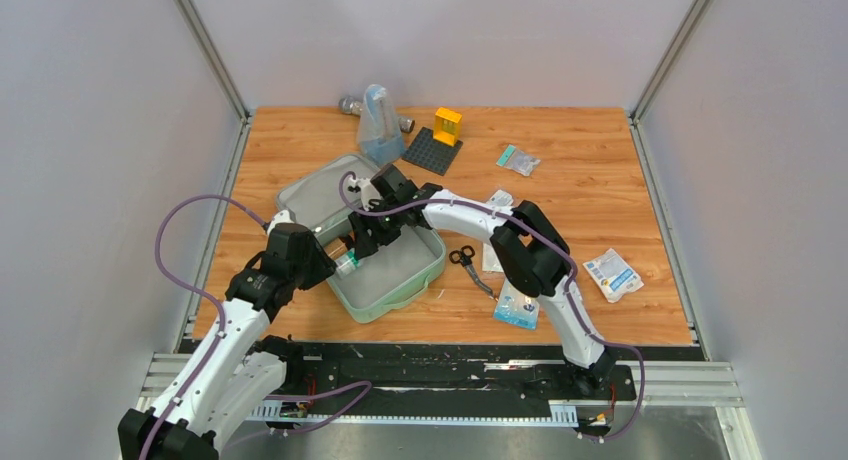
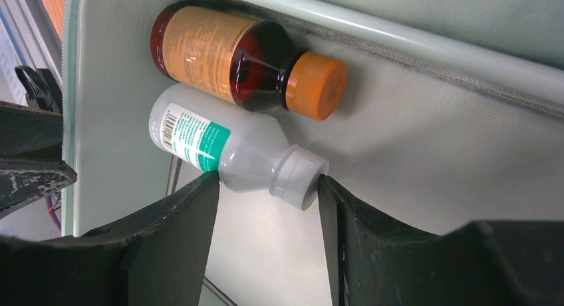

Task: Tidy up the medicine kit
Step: Adjust the pill bottle in the medicine box.

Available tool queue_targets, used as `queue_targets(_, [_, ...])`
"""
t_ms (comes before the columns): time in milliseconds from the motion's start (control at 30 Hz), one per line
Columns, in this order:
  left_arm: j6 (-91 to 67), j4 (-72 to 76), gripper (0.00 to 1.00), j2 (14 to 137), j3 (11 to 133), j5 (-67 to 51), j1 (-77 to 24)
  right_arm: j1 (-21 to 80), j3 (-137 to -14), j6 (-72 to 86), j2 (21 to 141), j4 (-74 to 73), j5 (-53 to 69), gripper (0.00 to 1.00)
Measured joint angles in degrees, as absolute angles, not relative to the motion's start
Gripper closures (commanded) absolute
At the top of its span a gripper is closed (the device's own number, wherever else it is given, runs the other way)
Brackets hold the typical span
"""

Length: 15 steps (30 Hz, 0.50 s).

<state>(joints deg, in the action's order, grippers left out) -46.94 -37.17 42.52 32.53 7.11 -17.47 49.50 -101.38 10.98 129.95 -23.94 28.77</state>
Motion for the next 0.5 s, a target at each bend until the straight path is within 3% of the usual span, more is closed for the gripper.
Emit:
queue_targets(333, [-46.9, -37.1, 0.55, 42.5, 32.5, 7.1, -17.5, 50.1, -100.7, 12.6, 128.4, -24.1, 25.6, 0.45])
queue_targets(500, [-46.9, -37.1, 0.49, 42.5, 32.5, 7.1, -17.5, 50.1, -100.6, 12.7, 127.2, -25.3, 24.9, 0.33])
